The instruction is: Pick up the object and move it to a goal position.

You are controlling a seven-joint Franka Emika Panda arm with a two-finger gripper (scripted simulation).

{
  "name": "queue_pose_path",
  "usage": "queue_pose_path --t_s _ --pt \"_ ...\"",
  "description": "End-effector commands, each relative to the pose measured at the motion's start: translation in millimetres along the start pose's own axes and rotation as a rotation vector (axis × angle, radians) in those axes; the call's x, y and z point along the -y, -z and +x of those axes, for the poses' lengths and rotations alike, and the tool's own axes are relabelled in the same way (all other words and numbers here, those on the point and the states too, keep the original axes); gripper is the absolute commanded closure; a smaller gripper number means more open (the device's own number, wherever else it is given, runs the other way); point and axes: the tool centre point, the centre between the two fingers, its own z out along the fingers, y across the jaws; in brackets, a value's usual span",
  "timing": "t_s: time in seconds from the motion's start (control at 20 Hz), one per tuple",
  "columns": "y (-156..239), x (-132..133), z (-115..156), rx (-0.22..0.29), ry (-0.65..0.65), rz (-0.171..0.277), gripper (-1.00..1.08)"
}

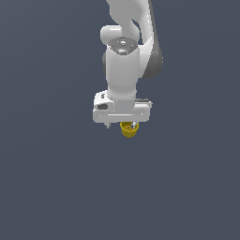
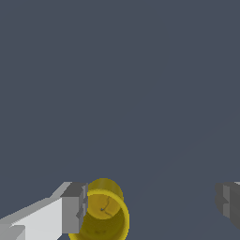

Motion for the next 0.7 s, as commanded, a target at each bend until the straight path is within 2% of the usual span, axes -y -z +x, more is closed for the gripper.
queue_pose_path --t_s 0.0,0.65 --pt "0.0 0.0 0.0 0.000 0.000 0.000 -0.20" --pt "-2.6 -0.4 -0.5 0.002 0.000 0.005 -0.20"
